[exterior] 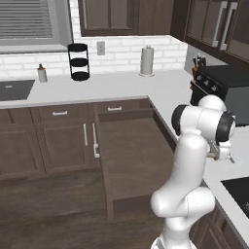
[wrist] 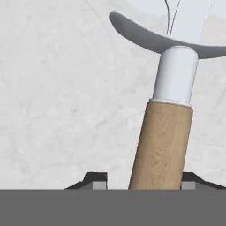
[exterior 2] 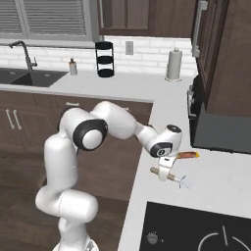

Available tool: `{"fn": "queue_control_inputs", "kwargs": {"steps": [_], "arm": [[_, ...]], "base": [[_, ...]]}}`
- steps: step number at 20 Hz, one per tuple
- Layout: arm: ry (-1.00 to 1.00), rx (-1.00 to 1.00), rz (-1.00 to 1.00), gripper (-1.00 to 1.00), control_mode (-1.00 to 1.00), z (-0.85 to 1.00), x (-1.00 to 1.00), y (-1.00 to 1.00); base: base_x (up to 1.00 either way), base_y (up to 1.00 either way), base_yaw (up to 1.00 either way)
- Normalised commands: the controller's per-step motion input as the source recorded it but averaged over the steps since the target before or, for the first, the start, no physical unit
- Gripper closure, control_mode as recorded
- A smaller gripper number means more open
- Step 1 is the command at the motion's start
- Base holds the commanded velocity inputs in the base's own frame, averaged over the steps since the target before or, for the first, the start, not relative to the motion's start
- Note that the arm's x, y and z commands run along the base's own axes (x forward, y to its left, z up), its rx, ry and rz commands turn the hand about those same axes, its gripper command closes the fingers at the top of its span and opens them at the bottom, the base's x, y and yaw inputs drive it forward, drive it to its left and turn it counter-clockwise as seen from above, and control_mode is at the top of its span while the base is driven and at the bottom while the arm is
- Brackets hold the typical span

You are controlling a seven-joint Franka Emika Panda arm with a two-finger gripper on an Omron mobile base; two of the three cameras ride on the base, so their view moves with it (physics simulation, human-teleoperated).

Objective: Pick the pizza cutter from the drawer and place it on the counter.

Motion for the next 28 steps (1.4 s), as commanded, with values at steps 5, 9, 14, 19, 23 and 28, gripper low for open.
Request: {"fn": "queue_control_inputs", "kwargs": {"steps": [5,9,14,19,23,28], "arm": [[-0.13,0.0,0.01,-1.0,-1.0,0.01,-0.24,0.06],[-0.28,-0.12,0.0,-1.0,-1.0,0.26,-0.47,0.54],[-0.26,-0.21,0.0,-1.0,-1.0,0.52,-0.53,0.97],[-0.01,-0.16,-0.01,-1.0,-1.0,0.74,-0.36,1.0],[0.05,-0.15,0.0,-1.0,-1.0,0.87,-0.17,1.0],[0.15,-0.04,0.05,-1.0,-1.0,1.0,-0.08,1.0]], "base": [[0.0,0.0,0.0],[0.0,0.0,0.0],[0.0,0.0,0.0],[0.0,0.0,0.0],[0.0,0.0,0.0],[0.0,0.0,0.0]]}}
